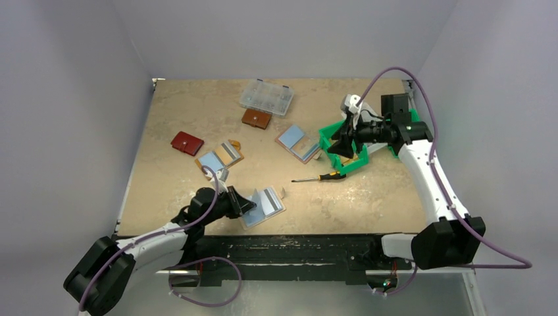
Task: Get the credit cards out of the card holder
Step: Place the credit card in the storage box, then remove the credit card from the card holder.
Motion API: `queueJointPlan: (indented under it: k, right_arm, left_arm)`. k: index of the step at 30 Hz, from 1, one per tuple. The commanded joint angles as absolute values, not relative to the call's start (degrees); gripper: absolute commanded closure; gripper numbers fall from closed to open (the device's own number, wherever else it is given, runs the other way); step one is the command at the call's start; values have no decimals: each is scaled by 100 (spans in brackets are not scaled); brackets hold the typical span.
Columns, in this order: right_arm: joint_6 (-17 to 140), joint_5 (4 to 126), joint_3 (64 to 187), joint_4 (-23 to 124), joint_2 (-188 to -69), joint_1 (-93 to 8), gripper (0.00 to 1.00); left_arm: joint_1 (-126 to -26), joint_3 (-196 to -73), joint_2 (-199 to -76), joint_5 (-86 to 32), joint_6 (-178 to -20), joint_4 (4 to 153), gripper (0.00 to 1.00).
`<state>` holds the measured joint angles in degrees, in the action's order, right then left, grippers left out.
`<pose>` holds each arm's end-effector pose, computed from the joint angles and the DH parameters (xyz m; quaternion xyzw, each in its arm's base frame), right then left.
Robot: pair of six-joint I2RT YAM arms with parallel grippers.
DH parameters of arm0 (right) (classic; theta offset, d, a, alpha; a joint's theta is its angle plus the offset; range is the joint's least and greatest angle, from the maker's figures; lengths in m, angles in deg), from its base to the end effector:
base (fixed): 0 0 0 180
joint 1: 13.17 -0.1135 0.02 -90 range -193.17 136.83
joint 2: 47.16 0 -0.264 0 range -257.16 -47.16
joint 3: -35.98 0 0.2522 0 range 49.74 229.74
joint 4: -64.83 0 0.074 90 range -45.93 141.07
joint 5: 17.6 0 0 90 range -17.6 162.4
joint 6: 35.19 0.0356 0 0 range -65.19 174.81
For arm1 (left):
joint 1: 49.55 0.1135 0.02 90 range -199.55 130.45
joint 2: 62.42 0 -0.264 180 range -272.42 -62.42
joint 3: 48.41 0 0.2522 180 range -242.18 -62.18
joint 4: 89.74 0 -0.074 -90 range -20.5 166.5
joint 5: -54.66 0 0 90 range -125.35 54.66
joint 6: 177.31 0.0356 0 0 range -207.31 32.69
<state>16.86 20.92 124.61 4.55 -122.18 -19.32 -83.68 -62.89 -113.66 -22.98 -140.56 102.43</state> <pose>0.2584 0.0559 0.3579 -0.4629 0.7157 0.2971 0.4304 0.1246 -0.0937 0.1232 -0.0816 0.8346 -0.4366 0.3259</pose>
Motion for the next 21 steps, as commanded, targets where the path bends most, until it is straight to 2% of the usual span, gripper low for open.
queueJointPlan:
  k: [1, 13, 21]
  right_arm:
    - [1726, 728, 11727, 1160, -11989, -1958, 43]
    - [1085, 295, 11325, 776, -12233, -1958, 42]
    - [762, 104, 11242, 557, -12214, -1971, 42]
  left_arm:
    - [-8345, -6066, -11545, -1989, -13908, 10627, 100]
    - [-8412, -6174, -11999, -1733, -14052, 10883, 100]
    - [-8708, -6963, -12638, -1784, -13892, 10848, 100]
